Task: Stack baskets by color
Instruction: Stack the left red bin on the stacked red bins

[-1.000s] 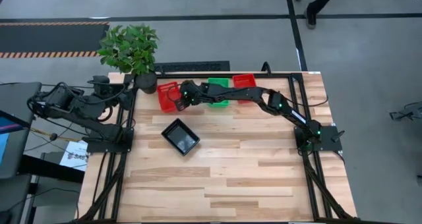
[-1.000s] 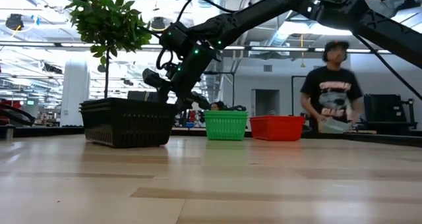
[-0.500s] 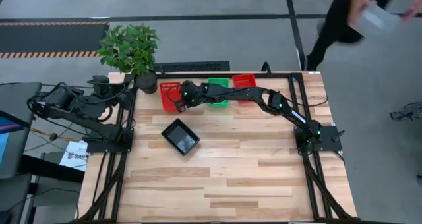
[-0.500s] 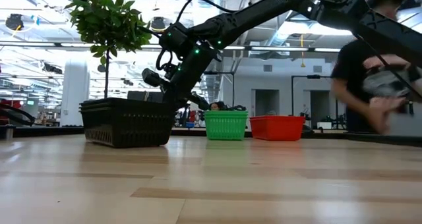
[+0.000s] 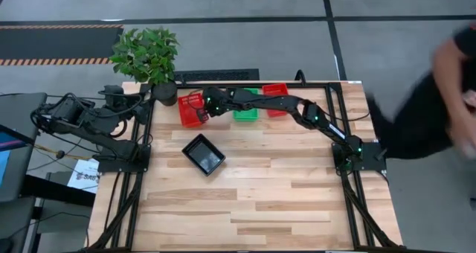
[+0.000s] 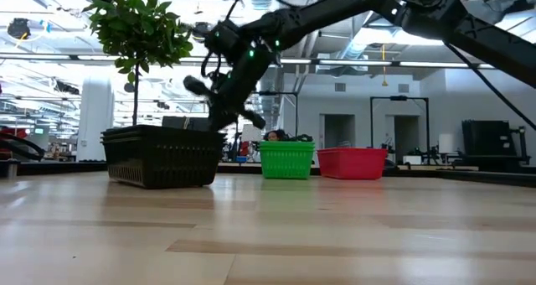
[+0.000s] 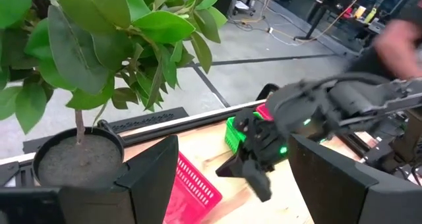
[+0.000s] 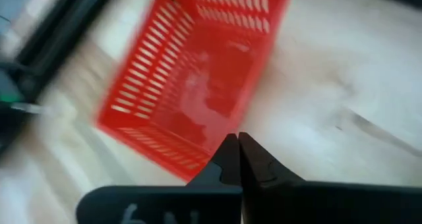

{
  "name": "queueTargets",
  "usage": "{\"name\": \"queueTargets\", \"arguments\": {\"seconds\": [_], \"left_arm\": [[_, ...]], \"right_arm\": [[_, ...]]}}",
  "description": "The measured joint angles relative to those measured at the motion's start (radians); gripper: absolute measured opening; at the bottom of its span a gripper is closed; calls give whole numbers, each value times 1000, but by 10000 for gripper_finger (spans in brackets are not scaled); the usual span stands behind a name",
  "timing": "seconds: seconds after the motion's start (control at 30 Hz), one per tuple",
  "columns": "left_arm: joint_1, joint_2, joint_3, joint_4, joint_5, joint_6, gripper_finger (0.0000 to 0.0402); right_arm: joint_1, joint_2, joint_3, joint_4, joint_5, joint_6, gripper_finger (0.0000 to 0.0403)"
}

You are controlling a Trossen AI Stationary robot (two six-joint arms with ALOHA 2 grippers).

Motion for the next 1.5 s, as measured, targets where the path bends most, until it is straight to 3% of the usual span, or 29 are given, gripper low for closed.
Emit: {"name": "queueTargets", "arguments": {"seconds": [0.13,0.23,0.57,0.67,1.1,1.23,1.4,1.5], "left_arm": [[0,0,0,0,-10,14,270],[0,0,0,0,-18,21,270],[0,0,0,0,-62,24,270],[0,0,0,0,-60,24,270],[0,0,0,-1,-38,24,270],[0,0,0,-1,-38,24,270],[0,0,0,-5,-16,53,270],[0,0,0,-25,-21,55,270]], "right_arm": [[-1,-3,66,-43,-19,-11,2],[-9,-2,85,-43,-97,-11,20],[2,62,85,-21,-87,39,212],[6,84,83,-43,-94,76,245],[3,122,85,18,-83,87,236],[3,122,85,18,-124,101,235],[3,76,84,38,-153,87,234],[2,33,89,76,-100,86,234]]}}
